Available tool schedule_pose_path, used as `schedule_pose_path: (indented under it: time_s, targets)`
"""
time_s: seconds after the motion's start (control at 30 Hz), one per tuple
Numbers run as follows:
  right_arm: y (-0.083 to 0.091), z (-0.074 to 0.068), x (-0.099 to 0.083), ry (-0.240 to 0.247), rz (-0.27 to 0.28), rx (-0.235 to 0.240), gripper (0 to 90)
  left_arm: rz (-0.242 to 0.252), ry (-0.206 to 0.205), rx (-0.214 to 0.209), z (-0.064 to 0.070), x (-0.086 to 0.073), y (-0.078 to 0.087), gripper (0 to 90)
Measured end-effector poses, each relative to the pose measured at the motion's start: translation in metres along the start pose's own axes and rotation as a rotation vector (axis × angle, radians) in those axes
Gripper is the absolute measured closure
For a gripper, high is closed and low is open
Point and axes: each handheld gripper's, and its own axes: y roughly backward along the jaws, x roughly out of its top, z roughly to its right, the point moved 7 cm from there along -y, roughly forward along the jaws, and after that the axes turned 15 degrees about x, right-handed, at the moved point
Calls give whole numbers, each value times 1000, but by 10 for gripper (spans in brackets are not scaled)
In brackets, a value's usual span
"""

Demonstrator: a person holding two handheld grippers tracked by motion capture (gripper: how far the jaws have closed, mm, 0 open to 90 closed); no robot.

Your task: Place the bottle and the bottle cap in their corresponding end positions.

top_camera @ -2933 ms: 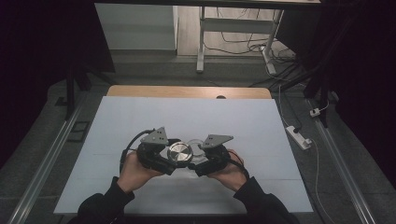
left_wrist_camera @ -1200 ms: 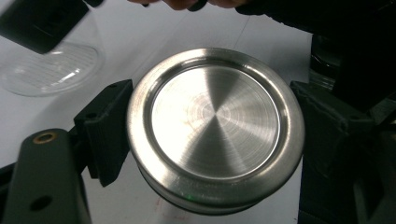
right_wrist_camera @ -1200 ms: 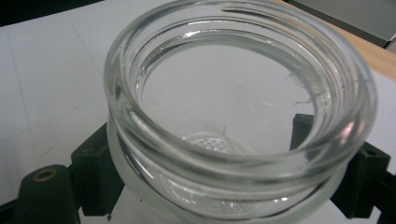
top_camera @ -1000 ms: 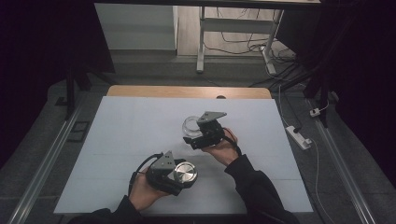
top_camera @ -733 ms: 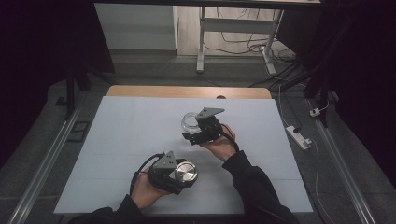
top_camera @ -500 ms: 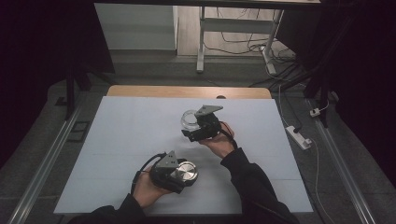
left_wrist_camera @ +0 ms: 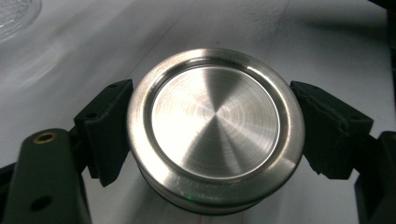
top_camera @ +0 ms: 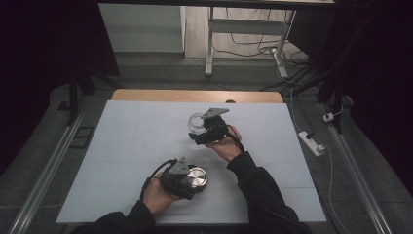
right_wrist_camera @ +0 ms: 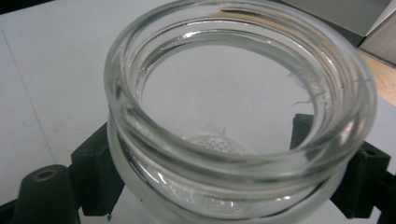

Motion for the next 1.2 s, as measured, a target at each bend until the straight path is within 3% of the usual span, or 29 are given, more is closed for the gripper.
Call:
schedule_pose_path:
  time_s: [0.37, 0.9, 1.2]
  targets:
    - [-12, 5, -12, -6, -26, -10, 147, -67, -6, 17, 0, -8, -16, 195]
    - [-19, 7, -22, -6, -53, -5, 145, -110, -7, 18, 0, -9, -21, 193]
    - [-18, 7, -26, -14, -56, 7, 139, -143, -33, 22, 1, -10, -23, 187]
